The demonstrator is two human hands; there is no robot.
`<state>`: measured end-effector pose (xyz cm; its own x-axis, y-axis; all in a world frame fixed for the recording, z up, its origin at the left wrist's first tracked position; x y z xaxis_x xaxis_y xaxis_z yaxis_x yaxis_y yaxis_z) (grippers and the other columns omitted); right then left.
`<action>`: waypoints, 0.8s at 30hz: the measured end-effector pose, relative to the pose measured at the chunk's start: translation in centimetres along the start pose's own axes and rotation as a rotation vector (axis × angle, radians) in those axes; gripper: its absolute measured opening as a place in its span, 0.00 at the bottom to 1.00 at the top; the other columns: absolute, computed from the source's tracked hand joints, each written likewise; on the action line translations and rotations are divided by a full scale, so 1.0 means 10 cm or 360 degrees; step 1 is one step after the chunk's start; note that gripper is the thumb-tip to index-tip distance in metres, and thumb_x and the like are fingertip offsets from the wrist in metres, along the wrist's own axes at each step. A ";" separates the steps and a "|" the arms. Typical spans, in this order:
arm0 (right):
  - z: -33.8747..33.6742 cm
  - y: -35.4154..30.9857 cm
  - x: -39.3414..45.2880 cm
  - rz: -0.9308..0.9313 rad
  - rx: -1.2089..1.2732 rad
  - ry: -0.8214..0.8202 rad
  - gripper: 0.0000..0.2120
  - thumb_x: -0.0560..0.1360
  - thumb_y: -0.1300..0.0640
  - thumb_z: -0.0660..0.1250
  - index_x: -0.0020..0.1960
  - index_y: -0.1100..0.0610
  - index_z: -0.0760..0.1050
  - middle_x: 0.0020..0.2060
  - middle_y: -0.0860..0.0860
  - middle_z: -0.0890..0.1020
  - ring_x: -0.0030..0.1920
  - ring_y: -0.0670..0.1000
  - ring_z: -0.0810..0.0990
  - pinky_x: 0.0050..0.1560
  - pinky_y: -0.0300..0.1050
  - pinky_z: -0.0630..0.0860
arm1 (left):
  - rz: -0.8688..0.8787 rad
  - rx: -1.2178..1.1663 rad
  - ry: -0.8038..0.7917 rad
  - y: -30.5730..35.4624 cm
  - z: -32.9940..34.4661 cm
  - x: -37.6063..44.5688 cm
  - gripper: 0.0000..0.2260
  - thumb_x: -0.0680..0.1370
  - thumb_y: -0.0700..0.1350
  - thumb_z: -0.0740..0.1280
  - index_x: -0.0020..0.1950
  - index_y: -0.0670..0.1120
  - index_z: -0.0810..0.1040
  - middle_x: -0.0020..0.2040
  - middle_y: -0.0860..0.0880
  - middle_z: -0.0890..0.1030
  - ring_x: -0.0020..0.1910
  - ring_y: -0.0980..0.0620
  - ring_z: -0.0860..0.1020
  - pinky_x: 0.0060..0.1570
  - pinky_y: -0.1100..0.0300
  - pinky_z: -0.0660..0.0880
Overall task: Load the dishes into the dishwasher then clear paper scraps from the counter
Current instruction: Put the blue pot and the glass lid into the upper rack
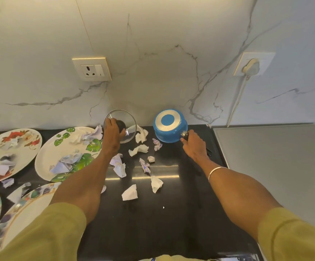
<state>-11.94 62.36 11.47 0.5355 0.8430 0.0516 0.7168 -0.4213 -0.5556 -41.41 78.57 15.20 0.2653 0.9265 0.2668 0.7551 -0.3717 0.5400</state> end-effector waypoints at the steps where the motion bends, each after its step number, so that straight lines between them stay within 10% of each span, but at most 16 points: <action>1: -0.03 0.00 -0.05 -0.0001 0.0007 0.0011 0.14 0.78 0.47 0.67 0.57 0.54 0.70 0.50 0.51 0.81 0.50 0.54 0.82 0.53 0.53 0.79 | 0.0004 -0.0003 -0.0019 0.04 -0.02 -0.03 0.20 0.76 0.41 0.71 0.63 0.38 0.68 0.62 0.39 0.69 0.59 0.40 0.73 0.59 0.50 0.73; 24: -1.00 0.96 -1.97 0.0099 0.0029 0.0179 0.16 0.79 0.46 0.65 0.59 0.57 0.70 0.50 0.52 0.81 0.50 0.54 0.82 0.52 0.48 0.77 | 0.0323 0.0199 -0.0190 1.39 0.09 -2.08 0.19 0.77 0.42 0.68 0.65 0.35 0.70 0.62 0.36 0.71 0.59 0.37 0.72 0.59 0.47 0.71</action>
<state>-11.16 38.34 13.39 0.6259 0.7723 0.1089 0.6731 -0.4644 -0.5755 -35.85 54.23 16.42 0.4822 0.8367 0.2596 0.7453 -0.5475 0.3805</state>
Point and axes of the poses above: each hand's wrist, its own x-axis towards the middle knuckle, its own z-axis out of the palm, y = z × x, the point moved 5 cm from there along x, towards the middle knuckle
